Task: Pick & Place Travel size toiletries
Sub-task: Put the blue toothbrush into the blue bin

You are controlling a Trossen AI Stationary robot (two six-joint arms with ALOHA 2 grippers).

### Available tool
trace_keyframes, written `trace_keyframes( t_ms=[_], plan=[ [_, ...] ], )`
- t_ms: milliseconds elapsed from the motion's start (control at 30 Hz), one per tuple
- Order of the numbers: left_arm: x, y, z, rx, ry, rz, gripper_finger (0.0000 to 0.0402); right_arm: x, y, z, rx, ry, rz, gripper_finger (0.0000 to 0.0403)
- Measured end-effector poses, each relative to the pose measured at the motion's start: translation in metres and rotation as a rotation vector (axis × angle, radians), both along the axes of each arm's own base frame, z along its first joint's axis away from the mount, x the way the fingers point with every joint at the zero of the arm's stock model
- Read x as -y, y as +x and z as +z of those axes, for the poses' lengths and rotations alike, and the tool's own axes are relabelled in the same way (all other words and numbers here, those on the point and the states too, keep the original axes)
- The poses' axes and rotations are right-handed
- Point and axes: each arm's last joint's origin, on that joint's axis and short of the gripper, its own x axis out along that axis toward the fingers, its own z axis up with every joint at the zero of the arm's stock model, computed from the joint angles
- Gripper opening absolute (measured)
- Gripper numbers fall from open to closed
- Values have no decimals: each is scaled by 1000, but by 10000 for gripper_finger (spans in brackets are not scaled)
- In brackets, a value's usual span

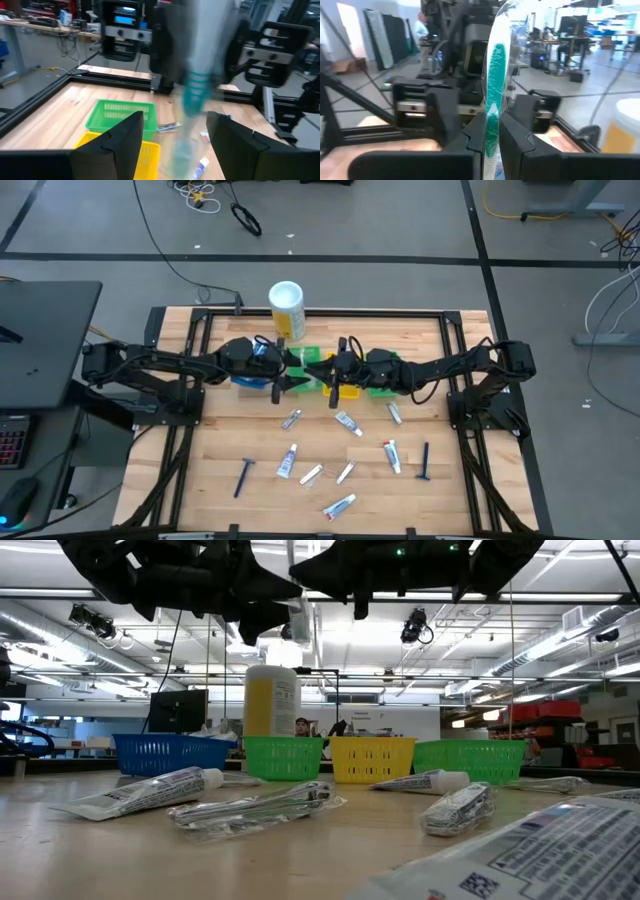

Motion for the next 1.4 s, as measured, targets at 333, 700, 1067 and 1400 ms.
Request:
trace_keyframes(
  t_ms=[333,700,1067,1400],
  plan=[
    [0,0,1,11,2,9,159,0,0,-1,-14,0,-4,35],
    [1,0,5,54,1,-34,61,3,0,-1,-14,1,-11,35],
    [1,0,5,48,-1,-29,68,10,0,-1,-12,1,-23,35],
    [-3,-1,-4,-35,-53,55,55,14,-1,-11,-121,13,-51,119]
  ],
)
